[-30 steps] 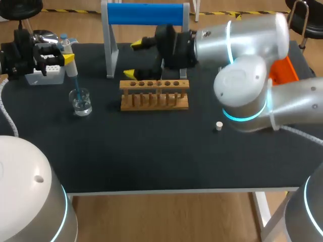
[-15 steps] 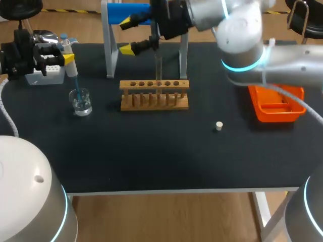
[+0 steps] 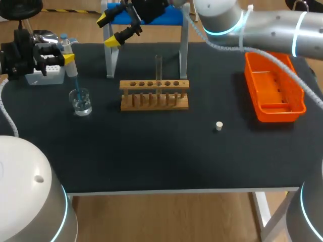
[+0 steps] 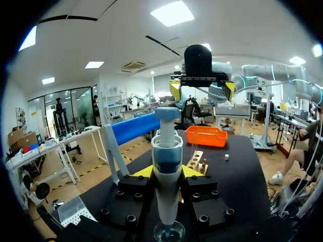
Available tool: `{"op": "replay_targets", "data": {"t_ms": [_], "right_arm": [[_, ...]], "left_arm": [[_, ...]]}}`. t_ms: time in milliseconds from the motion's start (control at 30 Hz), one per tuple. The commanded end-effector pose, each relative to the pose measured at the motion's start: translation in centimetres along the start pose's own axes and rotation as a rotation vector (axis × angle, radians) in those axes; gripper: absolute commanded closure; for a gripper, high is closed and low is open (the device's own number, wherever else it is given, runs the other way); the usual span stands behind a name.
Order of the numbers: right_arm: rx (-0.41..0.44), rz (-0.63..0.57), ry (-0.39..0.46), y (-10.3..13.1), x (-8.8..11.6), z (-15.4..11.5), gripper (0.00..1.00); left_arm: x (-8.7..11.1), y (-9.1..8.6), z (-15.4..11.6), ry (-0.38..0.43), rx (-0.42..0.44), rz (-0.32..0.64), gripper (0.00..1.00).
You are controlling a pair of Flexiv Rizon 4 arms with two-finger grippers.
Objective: Invert the test tube, pick up the pipette, mount the tip to pipette, aspirate from beaker and dispense into the tube, eject the tip, return the pipette, and cap with the stopper.
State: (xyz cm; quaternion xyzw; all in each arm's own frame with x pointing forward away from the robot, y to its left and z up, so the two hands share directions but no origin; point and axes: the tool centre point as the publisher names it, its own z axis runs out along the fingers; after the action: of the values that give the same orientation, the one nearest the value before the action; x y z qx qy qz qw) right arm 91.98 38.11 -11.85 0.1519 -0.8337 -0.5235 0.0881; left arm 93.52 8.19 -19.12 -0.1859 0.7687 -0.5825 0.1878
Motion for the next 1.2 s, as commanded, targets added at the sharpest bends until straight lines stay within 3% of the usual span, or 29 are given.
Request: {"op": "replay_targets", "data": {"t_ms": [33,167,200,233,267,300,833,1200], "right_arm": [[0.003,0.0,0.172,0.0,-0.4,-0.2,0.0],[0.003,0.0,0.172,0.0,-0.4,-0.2,0.0],[0.003,0.0,0.172,0.0,-0.4,-0.2,0.04],[0.003,0.0,0.172,0.0,-0.4,-0.2,0.2],[0.003,0.0,0.172,0.0,-0.4,-0.2,0.72],[0.003,0.0,0.172,0.0,-0.4,-0.2,1.0],[0.003,0.0,0.172,0.0,-0.4,-0.2,1.0],[-0.028,-0.023,0.171,1.3,-2.4,2.2,1.0]], "left_arm": [[0.1,0.0,0.0,-0.003,0.001,0.001,1.0],[0.1,0.0,0.0,-0.003,0.001,0.001,1.0],[0.1,0.0,0.0,-0.003,0.001,0.001,1.0],[0.1,0.0,0.0,-0.003,0.001,0.001,1.0],[0.1,0.0,0.0,-0.003,0.001,0.001,1.0],[0.1,0.0,0.0,-0.003,0.001,0.001,1.0],[0.1,0.0,0.0,-0.003,0.001,0.001,1.0],[0.1,0.0,0.0,-0.003,0.001,0.001,1.0]]}}
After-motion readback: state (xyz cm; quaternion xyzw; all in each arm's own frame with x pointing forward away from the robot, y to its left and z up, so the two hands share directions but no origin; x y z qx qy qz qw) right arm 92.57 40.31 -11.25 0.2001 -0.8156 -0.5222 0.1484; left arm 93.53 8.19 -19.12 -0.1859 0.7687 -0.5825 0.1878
